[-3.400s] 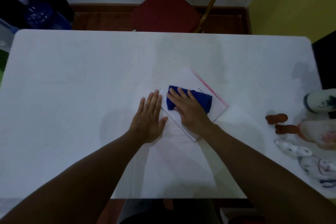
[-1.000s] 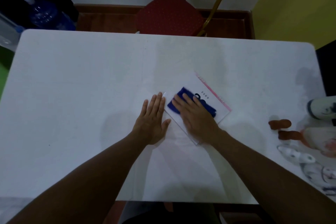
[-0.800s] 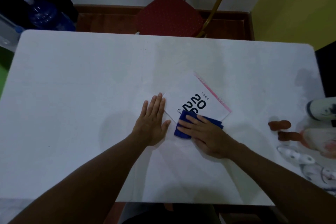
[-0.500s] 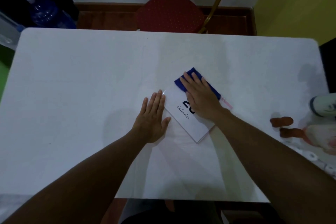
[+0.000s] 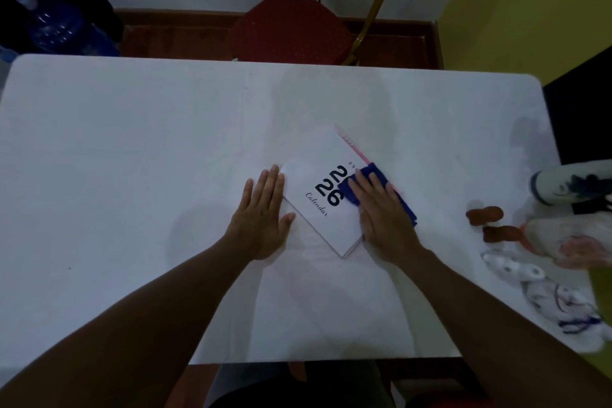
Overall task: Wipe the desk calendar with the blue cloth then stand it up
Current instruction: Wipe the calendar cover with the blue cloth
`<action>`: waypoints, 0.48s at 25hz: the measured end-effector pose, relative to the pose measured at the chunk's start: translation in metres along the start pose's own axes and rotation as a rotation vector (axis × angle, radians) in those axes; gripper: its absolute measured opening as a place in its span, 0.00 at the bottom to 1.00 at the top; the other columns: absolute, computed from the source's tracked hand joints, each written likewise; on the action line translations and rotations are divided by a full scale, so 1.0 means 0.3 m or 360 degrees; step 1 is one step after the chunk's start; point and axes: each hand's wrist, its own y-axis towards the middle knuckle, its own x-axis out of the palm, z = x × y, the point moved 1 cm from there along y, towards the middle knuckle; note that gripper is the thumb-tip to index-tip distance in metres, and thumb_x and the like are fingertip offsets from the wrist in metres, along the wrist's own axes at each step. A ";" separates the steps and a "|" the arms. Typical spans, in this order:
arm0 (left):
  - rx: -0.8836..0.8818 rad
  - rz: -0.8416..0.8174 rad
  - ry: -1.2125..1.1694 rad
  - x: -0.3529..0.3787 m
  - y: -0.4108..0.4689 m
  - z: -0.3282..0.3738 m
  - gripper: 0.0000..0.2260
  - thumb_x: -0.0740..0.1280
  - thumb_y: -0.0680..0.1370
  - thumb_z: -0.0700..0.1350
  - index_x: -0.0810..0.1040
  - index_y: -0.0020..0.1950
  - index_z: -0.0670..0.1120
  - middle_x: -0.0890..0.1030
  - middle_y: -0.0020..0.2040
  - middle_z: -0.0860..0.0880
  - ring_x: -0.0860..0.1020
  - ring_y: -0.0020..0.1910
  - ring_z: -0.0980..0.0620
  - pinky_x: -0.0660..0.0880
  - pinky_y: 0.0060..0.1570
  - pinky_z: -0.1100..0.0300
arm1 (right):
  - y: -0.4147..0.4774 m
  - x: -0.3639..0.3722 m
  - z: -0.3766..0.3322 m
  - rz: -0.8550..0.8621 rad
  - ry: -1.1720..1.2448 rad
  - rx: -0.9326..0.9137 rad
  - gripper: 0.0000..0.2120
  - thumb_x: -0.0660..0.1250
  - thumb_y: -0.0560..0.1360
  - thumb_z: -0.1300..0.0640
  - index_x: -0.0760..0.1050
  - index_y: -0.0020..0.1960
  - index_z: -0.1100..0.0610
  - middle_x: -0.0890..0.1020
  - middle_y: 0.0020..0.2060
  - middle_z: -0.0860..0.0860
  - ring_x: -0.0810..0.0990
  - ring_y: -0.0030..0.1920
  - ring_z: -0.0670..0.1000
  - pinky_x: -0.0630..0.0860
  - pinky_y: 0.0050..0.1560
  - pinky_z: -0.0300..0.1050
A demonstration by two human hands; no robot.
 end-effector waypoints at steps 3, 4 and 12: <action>-0.0011 -0.0019 0.0004 0.005 0.001 -0.003 0.36 0.44 0.82 0.61 0.42 0.82 0.39 0.41 0.83 0.40 0.40 0.82 0.42 0.45 0.80 0.42 | -0.023 0.072 -0.147 0.0034 0.0074 0.0198 0.27 0.53 0.84 0.58 0.57 0.82 0.55 0.58 0.82 0.50 0.51 0.82 0.54 0.52 0.80 0.60; -0.0021 -0.0037 0.0009 0.008 0.002 -0.005 0.36 0.44 0.82 0.61 0.41 0.82 0.40 0.40 0.83 0.41 0.39 0.82 0.42 0.44 0.80 0.42 | -0.066 0.099 -0.187 -0.0024 0.0063 0.0076 0.27 0.52 0.84 0.57 0.56 0.83 0.54 0.57 0.82 0.49 0.50 0.83 0.52 0.51 0.81 0.58; -0.0046 -0.0049 0.0006 0.011 0.004 -0.005 0.35 0.43 0.83 0.62 0.39 0.82 0.41 0.39 0.83 0.42 0.38 0.82 0.44 0.45 0.80 0.42 | 0.074 0.035 -0.164 -0.0188 -0.0014 -0.0325 0.26 0.55 0.81 0.56 0.66 0.79 0.56 0.67 0.79 0.52 0.60 0.80 0.54 0.59 0.79 0.58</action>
